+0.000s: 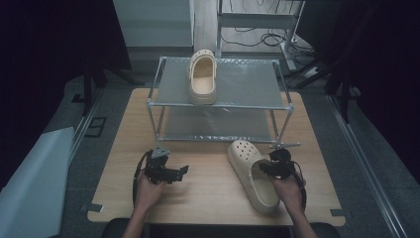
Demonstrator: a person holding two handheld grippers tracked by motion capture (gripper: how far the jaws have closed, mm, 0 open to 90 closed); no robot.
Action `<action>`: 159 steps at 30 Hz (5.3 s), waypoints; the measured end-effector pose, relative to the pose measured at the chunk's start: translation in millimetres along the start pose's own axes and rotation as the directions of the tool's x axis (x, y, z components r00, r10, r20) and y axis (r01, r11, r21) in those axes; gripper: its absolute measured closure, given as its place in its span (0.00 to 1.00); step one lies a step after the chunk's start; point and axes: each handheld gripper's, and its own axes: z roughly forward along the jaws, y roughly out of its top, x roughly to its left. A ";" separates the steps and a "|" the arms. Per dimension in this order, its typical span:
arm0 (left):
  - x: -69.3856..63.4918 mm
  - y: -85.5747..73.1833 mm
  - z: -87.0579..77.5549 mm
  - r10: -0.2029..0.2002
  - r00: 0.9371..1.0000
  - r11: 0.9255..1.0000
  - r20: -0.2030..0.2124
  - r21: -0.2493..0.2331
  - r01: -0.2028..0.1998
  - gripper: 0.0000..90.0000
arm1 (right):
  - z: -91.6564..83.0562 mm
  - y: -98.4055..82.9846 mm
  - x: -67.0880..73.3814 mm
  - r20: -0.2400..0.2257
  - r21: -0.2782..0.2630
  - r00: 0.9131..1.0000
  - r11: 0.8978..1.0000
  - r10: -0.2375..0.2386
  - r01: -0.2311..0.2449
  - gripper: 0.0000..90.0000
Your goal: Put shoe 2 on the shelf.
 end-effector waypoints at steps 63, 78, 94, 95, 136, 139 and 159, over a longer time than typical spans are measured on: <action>-1.2 0.6 2.7 0.005 1.000 1.000 0.019 -0.002 -0.005 0.00 | -79.4 48.2 -32.9 -0.597 -0.004 0.726 0.904 0.341 -0.428 0.89; -1.2 0.4 2.9 0.004 1.000 1.000 0.020 0.003 -0.004 0.00 | -91.8 88.7 -32.1 -0.602 -0.014 0.708 0.881 0.370 -0.473 0.89; -1.9 -2.5 3.1 0.035 0.999 0.999 -0.022 0.024 -0.034 0.00 | -87.3 136.0 -43.8 -0.557 -0.049 0.709 0.834 0.433 -0.549 0.89; -1.8 -2.6 3.0 0.033 0.999 0.999 -0.020 0.024 -0.033 0.00 | -86.8 138.8 -44.7 -0.554 -0.051 0.708 0.830 0.439 -0.555 0.89; 3.8 -1.6 -3.1 -0.003 1.000 1.000 0.020 -0.018 0.003 0.00 | -19.8 252.1 -39.1 -0.353 -0.158 0.743 0.747 0.568 -0.646 0.88; 2.9 -1.7 -2.7 0.000 1.000 1.000 0.023 -0.016 0.000 0.00 | -14.7 256.7 -36.5 -0.348 -0.166 0.740 0.739 0.575 -0.652 0.88; -0.1 -1.2 1.0 0.000 0.999 1.000 0.044 -0.010 0.000 0.00 | 4.5 268.0 -22.8 -0.353 -0.199 0.747 0.734 0.564 -0.649 0.54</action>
